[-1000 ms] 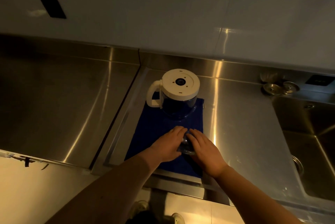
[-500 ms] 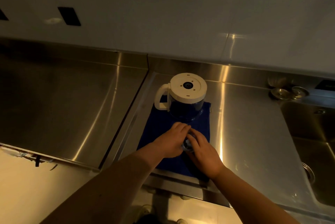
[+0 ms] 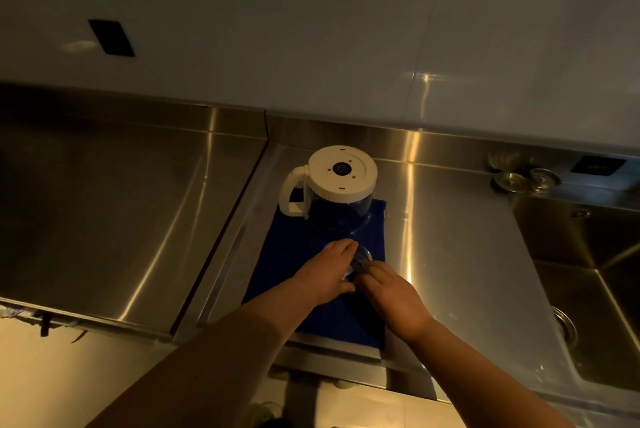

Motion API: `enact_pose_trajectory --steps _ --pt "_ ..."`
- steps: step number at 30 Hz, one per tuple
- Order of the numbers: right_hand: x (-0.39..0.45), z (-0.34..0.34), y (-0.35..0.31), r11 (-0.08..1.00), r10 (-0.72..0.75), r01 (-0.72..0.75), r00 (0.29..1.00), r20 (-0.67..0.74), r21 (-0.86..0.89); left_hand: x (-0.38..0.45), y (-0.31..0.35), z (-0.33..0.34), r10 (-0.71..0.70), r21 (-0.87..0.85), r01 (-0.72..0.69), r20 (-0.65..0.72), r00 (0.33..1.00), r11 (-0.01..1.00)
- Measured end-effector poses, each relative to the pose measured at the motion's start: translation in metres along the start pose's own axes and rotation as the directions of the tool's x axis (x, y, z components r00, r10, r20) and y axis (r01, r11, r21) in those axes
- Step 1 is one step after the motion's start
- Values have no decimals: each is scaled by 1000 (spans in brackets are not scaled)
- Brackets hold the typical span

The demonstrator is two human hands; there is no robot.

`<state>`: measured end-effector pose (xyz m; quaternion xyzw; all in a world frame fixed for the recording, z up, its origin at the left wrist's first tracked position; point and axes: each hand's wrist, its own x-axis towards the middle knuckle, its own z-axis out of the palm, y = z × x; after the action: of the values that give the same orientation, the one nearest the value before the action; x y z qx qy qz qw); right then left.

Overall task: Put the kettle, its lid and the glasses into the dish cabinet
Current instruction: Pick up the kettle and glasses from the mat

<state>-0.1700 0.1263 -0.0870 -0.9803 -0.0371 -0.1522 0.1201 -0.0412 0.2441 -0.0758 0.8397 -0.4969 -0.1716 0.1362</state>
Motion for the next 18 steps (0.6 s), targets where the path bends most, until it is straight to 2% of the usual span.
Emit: enact_pose_trajectory --steps 9,13,15,18 --pt "5 4 6 996 60 -62 997 45 61 6 0 4 -29 17 28 93 995 999" --pt "8 3 8 997 37 -39 999 30 65 1 -2 -1 0 -45 5 102 995 999" --pt "16 0 9 997 39 -40 999 14 73 -3 -7 -9 57 -67 -55 30 998 996" --pt "43 -10 12 997 44 -40 997 -62 70 -7 -22 -30 159 -24 -166 -187 970 986"
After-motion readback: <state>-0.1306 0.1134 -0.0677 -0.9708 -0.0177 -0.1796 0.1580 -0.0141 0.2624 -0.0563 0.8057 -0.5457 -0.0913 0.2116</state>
